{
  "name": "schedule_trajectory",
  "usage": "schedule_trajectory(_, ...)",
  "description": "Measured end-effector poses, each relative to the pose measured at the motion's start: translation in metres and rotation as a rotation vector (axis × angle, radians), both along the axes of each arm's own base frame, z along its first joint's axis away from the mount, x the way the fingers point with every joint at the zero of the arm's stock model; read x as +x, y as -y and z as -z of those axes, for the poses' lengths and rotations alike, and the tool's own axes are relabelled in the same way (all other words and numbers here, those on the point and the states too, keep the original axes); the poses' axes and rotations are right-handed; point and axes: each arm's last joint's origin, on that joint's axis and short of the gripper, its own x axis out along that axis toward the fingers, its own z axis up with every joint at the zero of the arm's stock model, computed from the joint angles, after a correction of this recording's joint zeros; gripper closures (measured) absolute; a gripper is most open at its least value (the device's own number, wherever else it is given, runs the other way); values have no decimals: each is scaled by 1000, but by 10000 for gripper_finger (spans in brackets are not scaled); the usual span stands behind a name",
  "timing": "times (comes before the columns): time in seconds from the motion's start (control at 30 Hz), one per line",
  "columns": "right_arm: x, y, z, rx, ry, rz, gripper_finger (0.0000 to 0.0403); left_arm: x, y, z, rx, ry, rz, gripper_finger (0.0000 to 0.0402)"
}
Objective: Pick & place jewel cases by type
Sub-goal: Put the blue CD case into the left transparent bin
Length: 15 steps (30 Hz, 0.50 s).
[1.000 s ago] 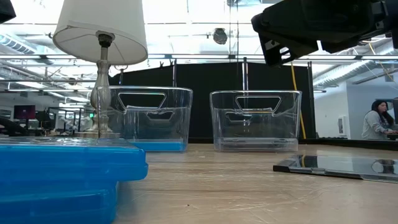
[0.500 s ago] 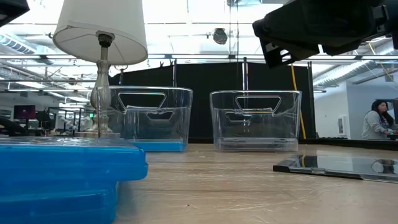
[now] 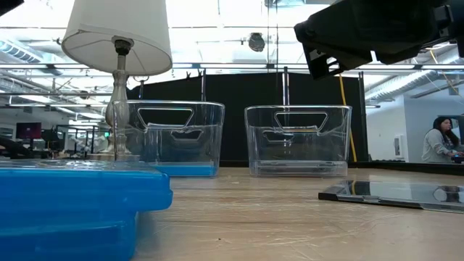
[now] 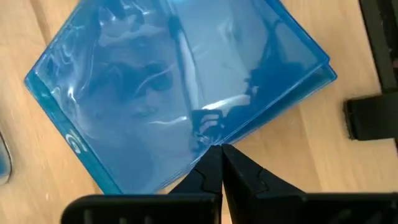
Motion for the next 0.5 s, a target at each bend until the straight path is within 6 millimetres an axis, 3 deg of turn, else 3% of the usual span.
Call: schedule_trajectory(0.5,0,0,0,1,1,0,397,-2,3,8,7,-9,-43,394)
